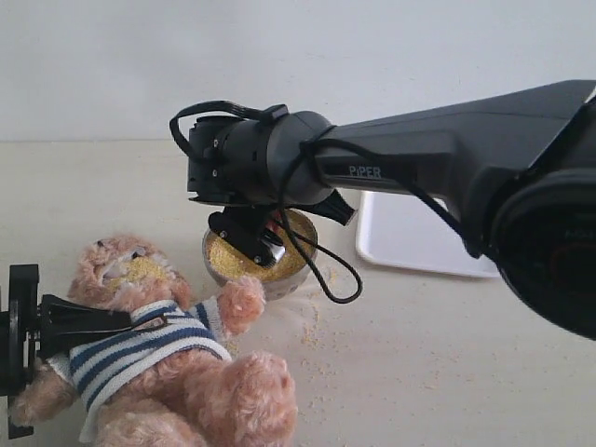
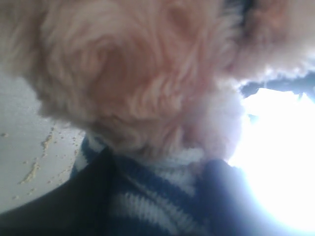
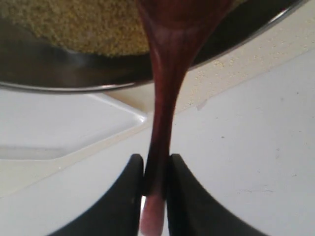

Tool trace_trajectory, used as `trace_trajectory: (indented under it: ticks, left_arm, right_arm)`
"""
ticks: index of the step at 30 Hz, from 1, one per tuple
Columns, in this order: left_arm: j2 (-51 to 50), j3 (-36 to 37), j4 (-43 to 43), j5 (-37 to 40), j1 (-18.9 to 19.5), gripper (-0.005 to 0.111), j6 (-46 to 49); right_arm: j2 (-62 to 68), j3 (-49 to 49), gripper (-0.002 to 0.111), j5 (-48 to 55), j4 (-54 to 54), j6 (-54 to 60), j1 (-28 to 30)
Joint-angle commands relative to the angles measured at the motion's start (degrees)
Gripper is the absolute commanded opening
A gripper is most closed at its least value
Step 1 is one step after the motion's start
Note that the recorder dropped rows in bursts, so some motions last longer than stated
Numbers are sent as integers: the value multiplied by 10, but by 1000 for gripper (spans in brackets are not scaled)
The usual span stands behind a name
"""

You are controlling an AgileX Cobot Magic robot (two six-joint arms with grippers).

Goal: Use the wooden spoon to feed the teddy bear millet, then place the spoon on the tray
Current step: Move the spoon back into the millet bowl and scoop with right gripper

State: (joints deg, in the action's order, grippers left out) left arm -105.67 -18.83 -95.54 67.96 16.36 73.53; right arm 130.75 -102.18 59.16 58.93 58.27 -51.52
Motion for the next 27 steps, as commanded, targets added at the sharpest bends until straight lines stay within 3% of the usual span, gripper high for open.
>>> trace_trajectory:
  ticks: [1, 9, 22, 27]
  left_arm:
    - [-1, 3, -6, 20, 1, 5, 7]
    - [-1, 3, -6, 20, 1, 5, 9]
    - [-1, 3, -5, 20, 1, 5, 10]
    - [-1, 3, -5, 20, 1, 5, 12]
  right_arm:
    - [-2, -2, 0, 4, 2, 8, -16]
    - [-2, -2, 0, 6, 3, 23, -49]
    - [-4, -2, 0, 52, -6, 23, -49]
    - [-35, -2, 0, 53, -102, 96, -49]
